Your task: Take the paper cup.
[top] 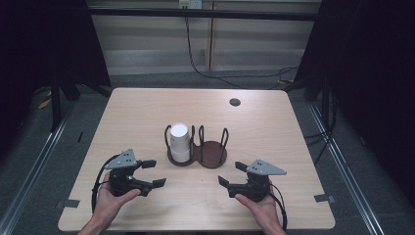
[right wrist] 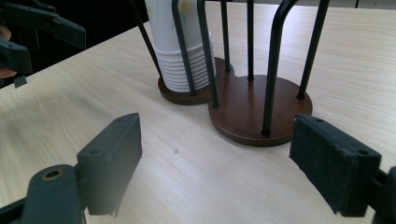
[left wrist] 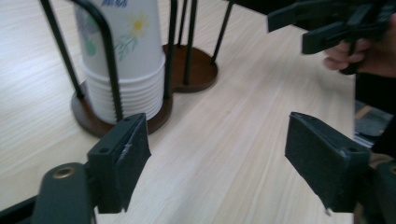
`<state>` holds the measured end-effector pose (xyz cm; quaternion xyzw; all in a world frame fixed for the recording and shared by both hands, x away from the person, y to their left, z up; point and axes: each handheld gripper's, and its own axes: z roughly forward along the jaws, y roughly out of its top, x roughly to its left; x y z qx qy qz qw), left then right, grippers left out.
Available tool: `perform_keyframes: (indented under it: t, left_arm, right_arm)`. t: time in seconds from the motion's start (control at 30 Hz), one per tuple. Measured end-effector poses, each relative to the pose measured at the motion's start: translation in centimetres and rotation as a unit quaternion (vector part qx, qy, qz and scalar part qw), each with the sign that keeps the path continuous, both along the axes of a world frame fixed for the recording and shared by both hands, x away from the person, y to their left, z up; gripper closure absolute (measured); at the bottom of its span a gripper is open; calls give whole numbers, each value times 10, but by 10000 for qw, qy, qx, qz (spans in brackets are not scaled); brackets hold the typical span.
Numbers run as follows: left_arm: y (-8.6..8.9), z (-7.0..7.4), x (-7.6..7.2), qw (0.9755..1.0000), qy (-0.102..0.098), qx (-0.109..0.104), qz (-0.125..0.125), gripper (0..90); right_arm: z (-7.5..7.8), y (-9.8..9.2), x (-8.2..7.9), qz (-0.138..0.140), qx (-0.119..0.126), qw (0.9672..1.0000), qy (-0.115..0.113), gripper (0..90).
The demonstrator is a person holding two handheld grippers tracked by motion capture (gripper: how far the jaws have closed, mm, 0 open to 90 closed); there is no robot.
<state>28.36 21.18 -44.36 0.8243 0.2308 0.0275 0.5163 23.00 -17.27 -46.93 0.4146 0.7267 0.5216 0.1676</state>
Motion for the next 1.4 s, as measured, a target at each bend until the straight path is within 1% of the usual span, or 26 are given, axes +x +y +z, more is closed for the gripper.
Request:
perform_keyframes:
  t: [0.03,0.07,0.13,0.17,0.23,0.3,0.33,0.37,0.4,0.43,0.47,0.53,0.57,0.67,0.73,0.83,0.87,0.9,1.0,1.07,1.1,1.13,1.23,1.33,1.37,1.4]
  left_arm:
    - [0,2,1,10000,8,-22,4,262]
    - [-1,5,4,10000,5,71,-9,243]
    - [-2,7,6,9999,28,122,-33,229]
    - [-3,9,7,9999,84,100,-37,221]
    - [-4,14,7,9999,94,84,-54,229]
    - [-7,18,8,9997,114,179,-151,229]
    - [-7,19,9,9996,66,239,-125,236]
    - [-8,20,9,9997,61,221,-125,236]
    - [-8,23,13,9995,59,280,-126,240]
    - [-8,23,13,9995,59,280,-126,241]
    - [-7,24,16,9994,119,296,-109,241]
    - [-6,26,22,9996,198,208,-61,271]
    - [-6,27,24,9995,212,232,-69,271]
    - [-6,32,30,9995,209,224,-122,274]
    - [-7,36,33,9993,159,324,-130,281]
    - [-10,42,37,9990,176,391,-138,275]
    - [-13,47,38,9988,169,433,-173,247]
    - [-13,47,38,9988,169,433,-173,236]
    - [-14,53,43,9979,194,585,-211,248]
    - [-14,56,47,9983,181,525,-173,248]
    - [-14,56,47,9983,181,525,-173,247]
    - [-14,59,52,9980,169,585,-170,246]
    - [-15,64,55,9981,172,564,-171,246]
    - [-21,73,60,9972,106,686,-265,260]
    - [-21,73,60,9972,106,686,-265,271]
    - [-24,75,61,9966,90,759,-293,277]
  right_arm:
    - [0,0,0,16,23,10000,9,162]
    - [0,-1,0,20,65,10000,24,160]
    - [0,-1,0,13,65,10000,19,158]
    - [0,-1,1,22,58,10000,22,156]
    - [0,-2,0,29,40,10000,25,157]
    - [0,-2,0,40,20,10000,48,156]
    - [0,-2,0,46,5,10000,40,156]
    - [0,-2,0,46,5,10000,40,156]
    - [1,-2,0,49,-6,10000,25,157]
    - [1,-2,0,49,-6,10000,25,157]
    - [1,-2,0,45,-14,10000,22,157]
    - [2,-3,0,49,-14,10000,17,159]
    - [2,-3,0,49,-14,10000,17,159]
    - [1,-4,1,22,-15,10000,39,159]
    - [0,-3,1,61,-44,10000,50,162]
    - [0,-1,1,91,-51,9999,55,164]
    - [-1,0,0,104,-72,9999,53,167]
    - [-1,0,0,104,-72,9999,53,167]
    - [-1,2,-1,162,-79,9998,49,170]
    - [-1,3,-1,192,-76,9998,48,170]
    - [-1,3,-1,192,-76,9998,48,170]
    - [-1,3,-1,207,-65,9997,56,170]
    - [-1,3,-2,205,-77,9997,54,171]
    - [0,4,-3,225,-75,9997,39,170]
    - [0,4,-3,221,-82,9997,37,170]
    - [0,4,-3,221,-77,9997,35,170]
